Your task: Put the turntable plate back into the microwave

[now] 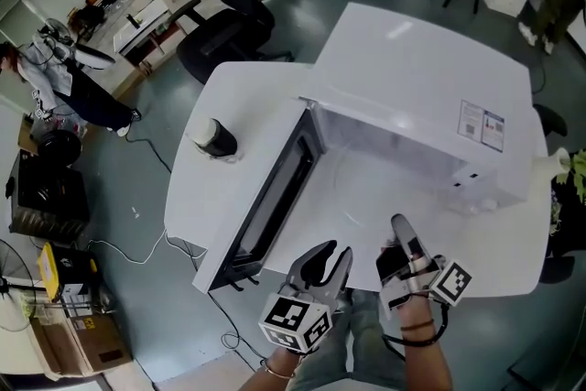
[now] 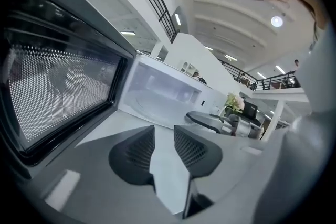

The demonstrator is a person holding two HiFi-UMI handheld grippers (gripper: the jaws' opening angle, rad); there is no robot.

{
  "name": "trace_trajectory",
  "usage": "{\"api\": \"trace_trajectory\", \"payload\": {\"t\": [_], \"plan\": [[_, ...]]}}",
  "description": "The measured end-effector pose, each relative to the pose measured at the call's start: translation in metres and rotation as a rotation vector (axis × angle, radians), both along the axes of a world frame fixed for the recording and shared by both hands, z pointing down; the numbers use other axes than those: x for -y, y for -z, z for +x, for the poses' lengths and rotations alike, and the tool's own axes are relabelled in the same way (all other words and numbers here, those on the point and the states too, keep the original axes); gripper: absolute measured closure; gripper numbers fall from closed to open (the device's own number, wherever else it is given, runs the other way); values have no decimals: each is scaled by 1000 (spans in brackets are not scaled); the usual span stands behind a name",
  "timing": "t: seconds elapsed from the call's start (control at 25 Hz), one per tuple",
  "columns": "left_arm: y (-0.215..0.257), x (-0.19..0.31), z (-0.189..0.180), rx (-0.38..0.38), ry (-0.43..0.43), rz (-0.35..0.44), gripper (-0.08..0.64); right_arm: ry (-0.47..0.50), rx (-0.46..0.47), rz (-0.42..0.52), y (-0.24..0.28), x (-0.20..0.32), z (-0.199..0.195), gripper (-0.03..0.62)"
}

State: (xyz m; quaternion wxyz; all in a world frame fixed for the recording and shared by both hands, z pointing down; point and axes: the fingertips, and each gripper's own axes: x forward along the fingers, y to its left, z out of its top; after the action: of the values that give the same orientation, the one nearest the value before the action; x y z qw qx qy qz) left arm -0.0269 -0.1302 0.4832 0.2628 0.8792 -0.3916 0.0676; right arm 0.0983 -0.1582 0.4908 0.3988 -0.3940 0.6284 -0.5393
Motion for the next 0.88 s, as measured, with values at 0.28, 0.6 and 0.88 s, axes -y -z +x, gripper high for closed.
{"api": "trace_trajectory", "payload": {"t": [0.28,0.6,0.88], "plan": [[0,6,-9,44,25,52,538,-47,14,6,-1,12,0,545],[-4,8,-11,44,20,56,560,-80,13,14,-3,24,2,544],[-8,11,-13,43,8,48,560,-144,41,12,-5,37,4,543]]}}
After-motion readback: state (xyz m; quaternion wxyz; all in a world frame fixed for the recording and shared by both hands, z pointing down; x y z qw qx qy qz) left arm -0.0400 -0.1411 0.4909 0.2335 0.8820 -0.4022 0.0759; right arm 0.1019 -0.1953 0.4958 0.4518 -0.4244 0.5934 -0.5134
